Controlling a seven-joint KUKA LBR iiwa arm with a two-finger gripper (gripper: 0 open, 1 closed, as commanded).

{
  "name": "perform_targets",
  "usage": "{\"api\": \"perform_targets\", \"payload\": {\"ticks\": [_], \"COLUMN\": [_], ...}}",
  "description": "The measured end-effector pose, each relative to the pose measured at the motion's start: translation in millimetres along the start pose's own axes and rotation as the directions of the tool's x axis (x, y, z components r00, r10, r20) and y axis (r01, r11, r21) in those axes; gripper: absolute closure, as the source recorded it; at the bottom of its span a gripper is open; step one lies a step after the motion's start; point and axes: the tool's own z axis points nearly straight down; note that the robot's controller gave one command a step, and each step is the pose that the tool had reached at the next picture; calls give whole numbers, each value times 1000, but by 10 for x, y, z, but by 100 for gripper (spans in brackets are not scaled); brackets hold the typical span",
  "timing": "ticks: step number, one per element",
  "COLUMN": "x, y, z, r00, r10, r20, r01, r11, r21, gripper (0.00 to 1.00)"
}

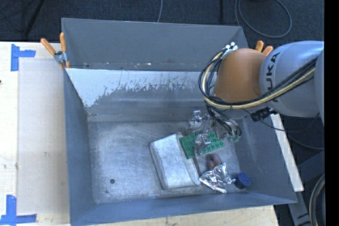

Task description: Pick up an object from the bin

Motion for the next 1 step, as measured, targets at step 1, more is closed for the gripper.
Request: {"api": "perform_targets", "payload": {"ticks": [1], "x": [-34], "y": [-193], "z": [-1613], "r00": [929], "r10": [-371], "r20": [4], "r01": [371], "r11": [929], "r21": [1], "gripper": [100]}}
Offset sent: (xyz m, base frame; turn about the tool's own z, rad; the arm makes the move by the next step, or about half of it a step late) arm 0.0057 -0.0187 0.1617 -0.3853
